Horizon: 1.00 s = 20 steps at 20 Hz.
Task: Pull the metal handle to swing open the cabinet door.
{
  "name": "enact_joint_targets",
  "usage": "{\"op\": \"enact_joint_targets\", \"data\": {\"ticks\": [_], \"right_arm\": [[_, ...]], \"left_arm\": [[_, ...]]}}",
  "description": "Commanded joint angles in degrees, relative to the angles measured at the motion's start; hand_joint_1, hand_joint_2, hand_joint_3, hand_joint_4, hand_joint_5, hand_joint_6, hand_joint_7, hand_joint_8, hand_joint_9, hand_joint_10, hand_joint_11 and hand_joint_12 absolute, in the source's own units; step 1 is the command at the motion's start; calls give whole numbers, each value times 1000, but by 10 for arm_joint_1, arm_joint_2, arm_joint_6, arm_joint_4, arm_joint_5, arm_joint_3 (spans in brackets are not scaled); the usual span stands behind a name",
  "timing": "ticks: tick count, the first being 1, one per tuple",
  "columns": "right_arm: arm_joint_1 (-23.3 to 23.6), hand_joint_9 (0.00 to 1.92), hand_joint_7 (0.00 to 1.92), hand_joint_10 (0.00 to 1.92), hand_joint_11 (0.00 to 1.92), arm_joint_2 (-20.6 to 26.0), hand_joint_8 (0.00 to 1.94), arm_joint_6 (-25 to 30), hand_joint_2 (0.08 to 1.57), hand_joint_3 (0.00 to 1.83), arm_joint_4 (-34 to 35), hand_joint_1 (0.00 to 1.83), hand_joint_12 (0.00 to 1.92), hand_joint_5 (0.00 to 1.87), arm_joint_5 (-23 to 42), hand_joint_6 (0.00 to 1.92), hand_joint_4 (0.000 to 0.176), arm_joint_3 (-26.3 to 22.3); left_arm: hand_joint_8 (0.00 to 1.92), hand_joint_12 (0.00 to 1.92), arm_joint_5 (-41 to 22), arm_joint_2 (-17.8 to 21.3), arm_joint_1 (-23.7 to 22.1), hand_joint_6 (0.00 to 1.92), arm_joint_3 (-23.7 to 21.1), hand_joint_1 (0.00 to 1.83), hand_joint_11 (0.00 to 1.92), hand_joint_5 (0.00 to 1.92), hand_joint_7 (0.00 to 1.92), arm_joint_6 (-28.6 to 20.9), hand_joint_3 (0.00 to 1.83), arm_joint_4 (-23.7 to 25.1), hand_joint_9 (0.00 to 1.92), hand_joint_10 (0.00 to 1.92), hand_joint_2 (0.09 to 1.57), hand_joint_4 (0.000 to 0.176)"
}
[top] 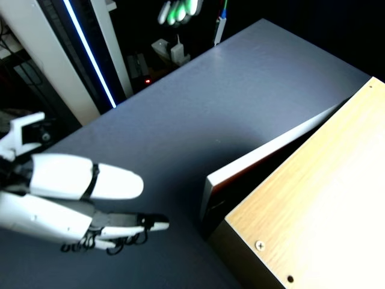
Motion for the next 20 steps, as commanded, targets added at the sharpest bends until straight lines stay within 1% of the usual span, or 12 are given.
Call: {"op": "enact_joint_targets", "data": {"ticks": [1, 8, 10, 12, 13, 14, 20], "right_arm": [[7, 331, 362, 2, 0, 5, 1, 4, 1549, 0, 13, 0, 874, 331, 39, 1, 0, 6], [11, 340, 369, 3, 0, -13, 2, -3, 1550, 0, 13, 0, 896, 338, 40, 3, 0, 19], [11, 318, 350, 2, 0, -22, 2, -4, 1551, 0, 13, 0, 848, 315, 42, 2, 0, 25], [11, 329, 362, 5, 0, -33, 5, -11, 1550, 0, 13, 0, 866, 326, 50, 5, 0, 30], [9, 315, 346, 3, 0, -37, 2, -15, 1549, 0, 13, 0, 836, 310, 54, 2, 0, 33], [5, 325, 357, 6, 0, -44, 5, -16, 1550, 0, 13, 0, 863, 322, 60, 6, 0, 37], [0, 329, 362, 3, 0, -58, 1, -16, 1550, 0, 13, 0, 867, 324, 70, 2, 0, 47]], "left_arm": [[1, 822, -13, 5, -6, 0, 1, 0, 0, 308, 362, 6, 34, -54, 338, 3, 1571, 0], [1, 805, -13, 5, -6, 2, 1, 0, 0, 313, 361, 6, 32, -54, 337, 1, 1571, 0], [1, 805, -13, 5, -6, 1, 1, 0, 0, 312, 359, 6, 30, -54, 334, 0, 1571, 0], [0, 798, -13, 5, -6, 1, 1, 0, 0, 312, 356, 6, 35, -54, 331, 0, 1571, 0], [0, 797, -13, 5, -6, 1, 1, 0, 0, 313, 356, 6, 35, -54, 332, 1, 1571, 0], [0, 797, -13, 5, -6, 1, 1, 0, 0, 312, 356, 6, 36, -54, 331, 0, 1571, 0], [6, 840, -13, 5, -6, 5, 1, 0, 3, 323, 376, 6, 33, -54, 351, 5, 1571, 0]]}}
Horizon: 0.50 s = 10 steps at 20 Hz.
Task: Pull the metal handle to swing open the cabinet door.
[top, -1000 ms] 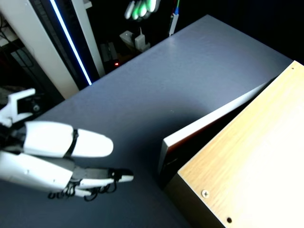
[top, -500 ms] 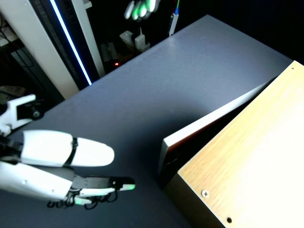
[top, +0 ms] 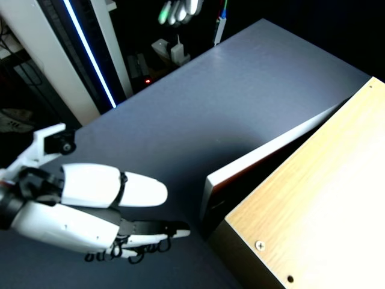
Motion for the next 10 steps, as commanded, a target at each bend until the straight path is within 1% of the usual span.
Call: {"op": "enact_joint_targets", "data": {"ticks": [1, 6, 10], "right_arm": [[2, 329, 361, 3, 0, 2, 1, 3, 1550, 0, 12, 0, 867, 323, 48, 1, 0, 4], [-9, 337, 367, 4, 0, -9, 2, 3, 1551, 0, 12, 0, 882, 328, 71, 2, 0, 5], [-19, 328, 362, 2, 0, -19, 1, 3, 1553, 1, 12, 0, 855, 325, 85, 2, 0, 8]], "left_arm": [[6, 842, -13, 5, -6, 5, 1, 0, 4, 324, 378, 5, 33, -54, 352, 6, 1571, 0], [0, 820, -13, 5, -6, 1, 1, 0, 0, 317, 365, 5, 34, -54, 339, 0, 1571, 0], [0, 819, -13, 5, -6, 0, 1, 0, 0, 314, 357, 5, 36, -54, 335, 0, 1571, 0]]}}
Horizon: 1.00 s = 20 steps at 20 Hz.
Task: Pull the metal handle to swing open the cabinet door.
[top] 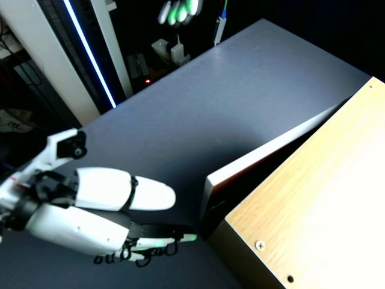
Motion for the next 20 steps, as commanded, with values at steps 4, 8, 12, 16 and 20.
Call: {"op": "enact_joint_targets", "data": {"ticks": [4, 8, 12, 16, 20], "right_arm": [[0, 333, 366, 3, 0, -4, 2, 4, 1549, 0, 11, 0, 876, 337, 58, 5, 0, 8], [-6, 325, 357, 0, 0, -13, 0, 4, 1552, 0, 11, 0, 871, 323, 62, 0, 0, 11], [-10, 333, 368, 3, 0, -16, 4, 4, 1552, 0, 11, 0, 871, 331, 62, 3, 0, 8], [-12, 334, 368, 3, 0, -18, 3, 0, 1553, 1, 10, 0, 875, 333, 61, 3, 0, 3], [-16, 342, 375, 4, 0, -20, 3, -3, 1550, 0, 10, 0, 891, 339, 61, 4, 0, -3]], "left_arm": [[0, 804, -13, 5, -6, 0, 1, 0, 0, 309, 353, 6, 36, -54, 330, 0, 1571, 0], [2, 806, -13, 5, -6, 1, 1, 0, 0, 313, 358, 6, 35, -54, 333, 1, 1571, 0], [1, 803, -13, 5, -6, 2, 1, 0, 0, 315, 357, 6, 36, -54, 329, 0, 1571, 0], [1, 802, -13, 5, -6, 0, 1, 0, 0, 311, 359, 6, 37, -54, 333, 1, 1571, 0], [0, 800, -13, 5, -6, 0, 1, 0, 0, 311, 356, 6, 35, -54, 331, 0, 1571, 0]]}}
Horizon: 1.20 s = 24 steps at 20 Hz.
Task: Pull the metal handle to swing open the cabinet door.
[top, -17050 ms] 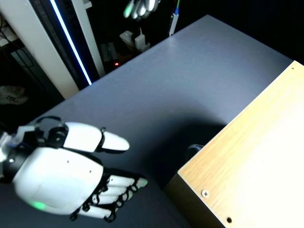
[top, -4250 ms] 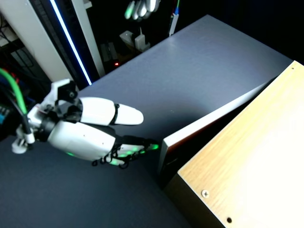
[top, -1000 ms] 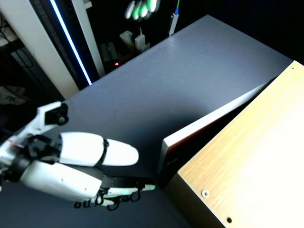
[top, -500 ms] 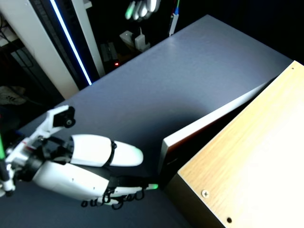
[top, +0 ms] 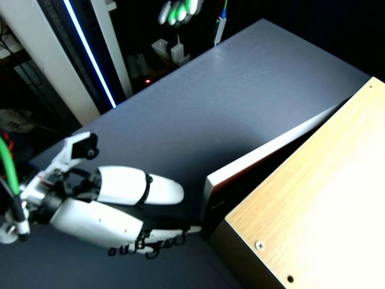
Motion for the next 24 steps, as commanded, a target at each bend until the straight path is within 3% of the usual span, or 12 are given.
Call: {"op": "enact_joint_targets", "data": {"ticks": [1, 12, 19, 24], "right_arm": [[4, 337, 369, 1, 0, 3, 0, 1, 1550, 0, 9, 0, 891, 332, 44, 0, 0, -1], [0, 337, 369, 5, 0, 10, 4, -11, 1554, 1, 9, 0, 883, 333, 32, 5, 0, -20], [1, 328, 355, 0, 0, -2, 0, -11, 1552, 0, 11, 0, 869, 319, 33, 0, 0, 23], [4, 329, 362, 4, 0, -15, 4, -11, 1551, 0, 12, 0, 873, 327, 43, 4, 0, 29]], "left_arm": [[0, 799, -13, 5, -6, 1, 1, 0, 0, 313, 356, 5, 35, -54, 332, 1, 1571, 0], [1, 792, -13, 5, -6, 0, 1, 0, 0, 308, 352, 5, 38, -54, 327, 0, 1571, 0], [1, 790, -13, 5, -6, 3, 1, 0, 0, 312, 353, 5, 37, -54, 330, 1, 1571, 0], [4, 800, -13, 5, -6, 3, 1, 0, 1, 317, 363, 5, 35, -54, 335, 2, 1571, 0]]}}
